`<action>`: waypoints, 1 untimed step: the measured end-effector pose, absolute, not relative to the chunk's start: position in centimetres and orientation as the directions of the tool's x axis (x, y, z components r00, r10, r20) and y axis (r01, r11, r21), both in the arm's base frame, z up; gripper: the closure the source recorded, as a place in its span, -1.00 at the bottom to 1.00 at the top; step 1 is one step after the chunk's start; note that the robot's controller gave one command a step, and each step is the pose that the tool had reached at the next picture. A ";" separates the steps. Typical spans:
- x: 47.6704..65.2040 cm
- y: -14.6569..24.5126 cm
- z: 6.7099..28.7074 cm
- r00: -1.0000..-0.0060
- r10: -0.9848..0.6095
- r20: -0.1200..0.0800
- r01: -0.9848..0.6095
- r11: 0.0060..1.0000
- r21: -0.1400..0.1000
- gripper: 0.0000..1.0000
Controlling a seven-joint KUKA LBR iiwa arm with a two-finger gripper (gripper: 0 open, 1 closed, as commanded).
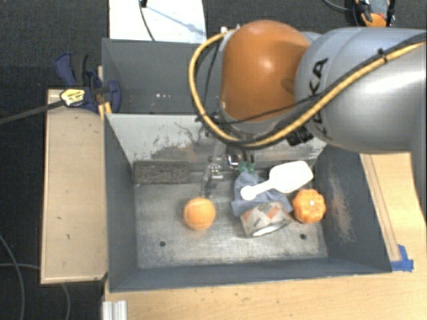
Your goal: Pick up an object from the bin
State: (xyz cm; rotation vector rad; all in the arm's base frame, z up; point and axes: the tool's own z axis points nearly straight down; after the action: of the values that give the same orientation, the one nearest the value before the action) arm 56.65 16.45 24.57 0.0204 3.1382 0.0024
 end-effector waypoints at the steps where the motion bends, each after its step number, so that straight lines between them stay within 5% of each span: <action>1: 56.6 16.4 24.6 -1.000 0.014 -0.003 0.014 1.000 0.002 -1.00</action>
Offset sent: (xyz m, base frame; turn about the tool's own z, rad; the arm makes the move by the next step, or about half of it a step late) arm -0.0020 -0.0346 -0.1107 -0.0391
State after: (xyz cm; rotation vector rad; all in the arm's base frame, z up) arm 56.65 16.45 24.56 0.0213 3.1382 0.0024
